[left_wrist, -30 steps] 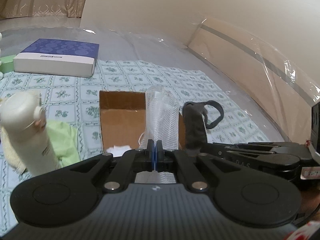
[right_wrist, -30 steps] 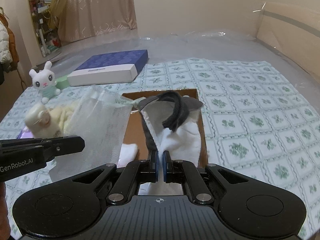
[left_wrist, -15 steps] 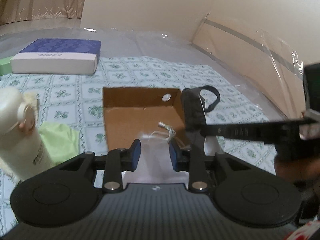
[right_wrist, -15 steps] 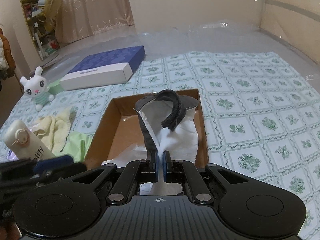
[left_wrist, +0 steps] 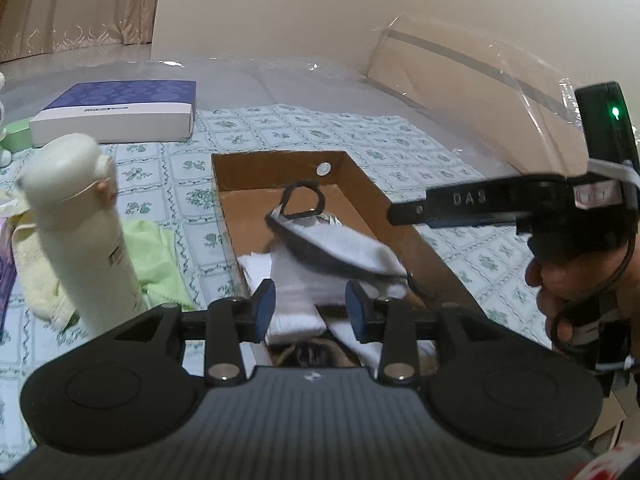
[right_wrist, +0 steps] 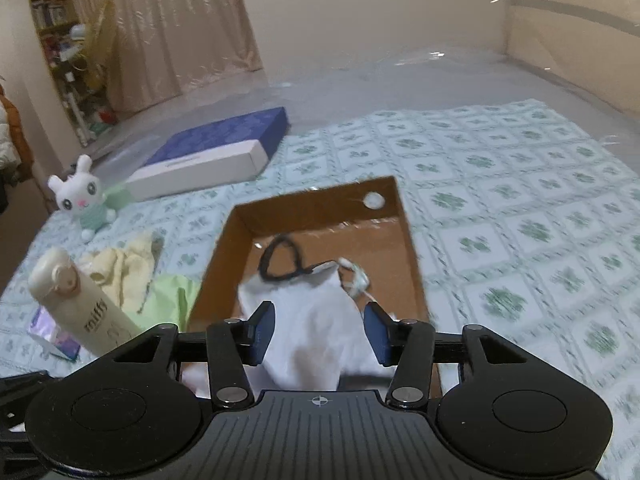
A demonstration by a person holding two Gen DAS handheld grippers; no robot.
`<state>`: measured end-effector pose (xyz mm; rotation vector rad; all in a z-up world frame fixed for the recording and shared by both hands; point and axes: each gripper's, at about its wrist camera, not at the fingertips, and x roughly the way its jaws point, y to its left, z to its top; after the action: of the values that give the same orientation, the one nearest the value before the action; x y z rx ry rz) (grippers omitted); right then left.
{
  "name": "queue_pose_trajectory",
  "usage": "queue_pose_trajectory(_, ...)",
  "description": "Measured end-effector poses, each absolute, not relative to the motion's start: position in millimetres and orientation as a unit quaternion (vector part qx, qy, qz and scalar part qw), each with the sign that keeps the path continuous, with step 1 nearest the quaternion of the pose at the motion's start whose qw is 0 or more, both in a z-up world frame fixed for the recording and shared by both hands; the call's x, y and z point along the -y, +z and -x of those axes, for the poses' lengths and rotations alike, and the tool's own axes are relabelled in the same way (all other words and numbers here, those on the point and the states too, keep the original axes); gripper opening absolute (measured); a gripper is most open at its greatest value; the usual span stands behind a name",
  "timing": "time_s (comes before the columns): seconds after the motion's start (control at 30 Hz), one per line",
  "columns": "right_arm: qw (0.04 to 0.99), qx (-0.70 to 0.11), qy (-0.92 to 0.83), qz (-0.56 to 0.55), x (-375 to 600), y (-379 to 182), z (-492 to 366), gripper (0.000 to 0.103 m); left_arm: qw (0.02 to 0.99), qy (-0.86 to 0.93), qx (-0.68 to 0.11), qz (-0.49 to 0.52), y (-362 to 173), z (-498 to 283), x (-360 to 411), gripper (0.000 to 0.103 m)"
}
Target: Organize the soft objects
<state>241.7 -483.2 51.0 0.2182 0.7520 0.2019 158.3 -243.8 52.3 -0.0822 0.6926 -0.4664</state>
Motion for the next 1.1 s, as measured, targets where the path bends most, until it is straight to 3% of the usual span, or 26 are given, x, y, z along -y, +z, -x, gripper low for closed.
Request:
queue_pose_trajectory(0.13,0.921,-0.370,0.081,-0.085,466.8,53.8,-204.5,0.061,0.911,-0.233,-0.338,0.037,55.7,-135.4,229.8,0.037)
queue_pose_trajectory(0.37,0.916,-0.385,0.083,-0.081,427.1,47.1,-142.2,0.067,0.918,-0.215,-0.332,0.033,54.7,-102.6,191.0,0.040)
queue_pose_trajectory(0.77,0.912,-0.395,0.076,-0.075,370.5,36.0,-74.1,0.069,0.928,-0.153,-0.338,0.031,45.8,-62.0,118.8,0.068)
queue_pose_trajectory(0.9,0.910,-0.400,0.081,-0.073,352.2,32.5,-61.7,0.069,0.929,-0.130,-0.344,0.039,45.1,-54.5,93.3,0.086)
queue_pose_trajectory(1.1,0.906,-0.403,0.103,-0.078,323.2,27.3,-52.1,0.069,0.931,-0.098,-0.349,0.038,40.8,-46.0,55.8,0.089)
